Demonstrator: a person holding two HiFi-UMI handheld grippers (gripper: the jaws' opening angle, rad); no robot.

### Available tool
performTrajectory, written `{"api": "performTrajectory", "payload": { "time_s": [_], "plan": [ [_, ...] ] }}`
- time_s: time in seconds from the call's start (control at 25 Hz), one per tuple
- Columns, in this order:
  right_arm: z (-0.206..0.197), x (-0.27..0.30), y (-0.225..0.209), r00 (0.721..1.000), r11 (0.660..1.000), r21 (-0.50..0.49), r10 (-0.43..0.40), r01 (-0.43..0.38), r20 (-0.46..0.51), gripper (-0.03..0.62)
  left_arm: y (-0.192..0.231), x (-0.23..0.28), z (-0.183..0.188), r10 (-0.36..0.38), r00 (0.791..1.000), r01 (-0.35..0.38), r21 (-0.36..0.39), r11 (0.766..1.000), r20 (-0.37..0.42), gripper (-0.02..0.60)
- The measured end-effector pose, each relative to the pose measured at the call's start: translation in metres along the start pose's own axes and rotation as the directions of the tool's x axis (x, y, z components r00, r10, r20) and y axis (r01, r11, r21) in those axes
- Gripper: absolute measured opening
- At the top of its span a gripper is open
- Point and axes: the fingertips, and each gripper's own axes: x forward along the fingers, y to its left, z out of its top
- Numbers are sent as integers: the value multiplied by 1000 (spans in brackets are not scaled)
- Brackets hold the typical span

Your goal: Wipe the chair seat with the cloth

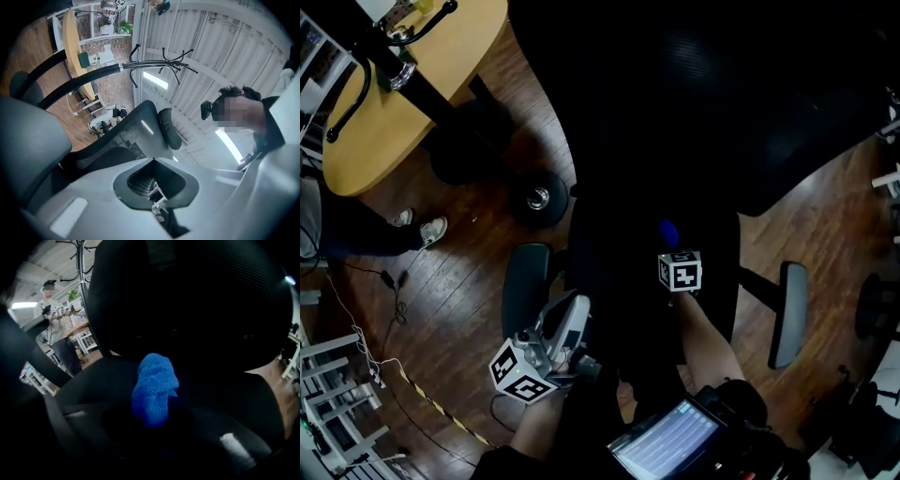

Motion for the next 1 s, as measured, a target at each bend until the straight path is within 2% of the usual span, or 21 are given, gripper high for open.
{"api": "performTrajectory", "payload": {
  "time_s": [0.24, 0.4, 0.8, 0.88, 1.0],
  "plan": [
    [-38, -71, -116, 977, 972, 98, -210, 211, -27, 48, -1, 12, -15, -18, 999, 18, -4, 1000, -41, -8],
    [-53, -99, -143, 965, 957, 123, -260, 261, -29, 48, -7, 18, -22, -34, 998, 34, -10, 999, -46, -8],
    [-52, -103, -145, 960, 951, 138, -278, 276, 0, 48, -8, 22, -29, -43, 998, 42, -16, 999, -52, -8],
    [-43, -98, -125, 970, 961, 150, -242, 234, 32, 48, -9, 21, -27, -45, 998, 45, -15, 999, -48, -8],
    [-20, -68, -56, 990, 987, 130, -107, 95, 94, 48, -6, 22, -25, -44, 998, 44, -13, 999, -44, -8]
  ]
}}
